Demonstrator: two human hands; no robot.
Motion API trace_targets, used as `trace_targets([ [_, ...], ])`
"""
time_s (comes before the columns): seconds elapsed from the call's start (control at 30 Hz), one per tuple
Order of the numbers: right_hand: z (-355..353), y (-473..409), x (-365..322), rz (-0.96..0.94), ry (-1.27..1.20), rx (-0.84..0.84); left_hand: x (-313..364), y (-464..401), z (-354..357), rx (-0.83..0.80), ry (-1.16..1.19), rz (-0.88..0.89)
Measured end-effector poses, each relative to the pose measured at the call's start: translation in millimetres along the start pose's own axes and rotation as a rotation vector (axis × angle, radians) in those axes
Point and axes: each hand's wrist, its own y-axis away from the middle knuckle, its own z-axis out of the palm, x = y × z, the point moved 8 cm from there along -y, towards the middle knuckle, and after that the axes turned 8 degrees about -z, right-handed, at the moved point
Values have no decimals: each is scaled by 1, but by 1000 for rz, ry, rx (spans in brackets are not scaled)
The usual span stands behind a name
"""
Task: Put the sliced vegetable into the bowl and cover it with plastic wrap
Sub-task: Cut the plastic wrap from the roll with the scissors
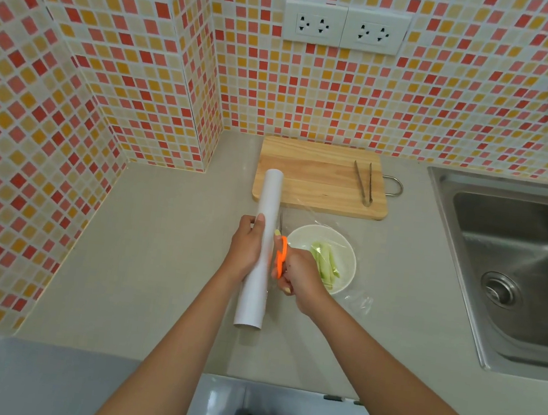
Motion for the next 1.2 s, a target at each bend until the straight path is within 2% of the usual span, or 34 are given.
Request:
trace_targets([
  [0.47, -6, -18, -17, 6, 45, 32, 3, -2, 3, 3, 7, 20],
  [1.2, -5, -46, -30, -5, -35, 14, 5, -3, 1, 0, -9, 8],
])
